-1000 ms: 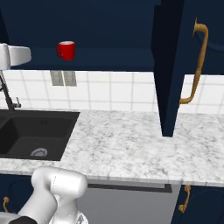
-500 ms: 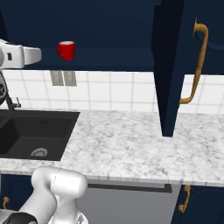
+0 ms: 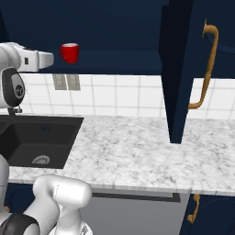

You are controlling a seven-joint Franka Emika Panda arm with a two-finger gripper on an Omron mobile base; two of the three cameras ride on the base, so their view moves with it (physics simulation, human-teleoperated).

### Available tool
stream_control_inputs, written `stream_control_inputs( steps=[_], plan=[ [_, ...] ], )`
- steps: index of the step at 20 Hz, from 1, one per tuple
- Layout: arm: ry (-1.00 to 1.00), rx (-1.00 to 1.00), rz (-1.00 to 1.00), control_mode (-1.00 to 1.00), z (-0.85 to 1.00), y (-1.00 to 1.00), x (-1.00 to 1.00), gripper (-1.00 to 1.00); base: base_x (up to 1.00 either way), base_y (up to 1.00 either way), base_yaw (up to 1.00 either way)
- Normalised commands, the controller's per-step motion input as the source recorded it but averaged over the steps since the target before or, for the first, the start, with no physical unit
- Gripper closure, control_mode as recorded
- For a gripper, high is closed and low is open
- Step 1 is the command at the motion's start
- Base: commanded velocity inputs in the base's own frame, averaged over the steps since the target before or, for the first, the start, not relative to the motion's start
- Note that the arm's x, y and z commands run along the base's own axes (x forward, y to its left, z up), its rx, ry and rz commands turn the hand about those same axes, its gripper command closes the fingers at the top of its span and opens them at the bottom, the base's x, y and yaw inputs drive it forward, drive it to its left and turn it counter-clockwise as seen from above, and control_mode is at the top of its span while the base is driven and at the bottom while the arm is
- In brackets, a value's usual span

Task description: Gather all objects into one cabinet and sort the glasses and bowls to opposite sides.

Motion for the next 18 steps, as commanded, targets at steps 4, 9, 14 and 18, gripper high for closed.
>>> stream_control_inputs(
  steps=[4, 9, 14, 18],
  plan=[
    [0.0, 0.03, 0.0, -1.0, -0.01, 0.0, 0.61, -1.0, 0.0, 0.0, 0.0],
    [0.0, 0.0, 0.0, -1.0, -0.12, 0.04, 0.48, -1.0, 0.0, 0.0, 0.0],
    [0.0, 0.0, 0.0, -1.0, -0.17, 0.05, 0.47, -1.0, 0.0, 0.0, 0.0],
    [0.0, 0.0, 0.0, -1.0, -0.17, 0.0, 0.44, -1.0, 0.0, 0.0, 0.0]
  ],
)
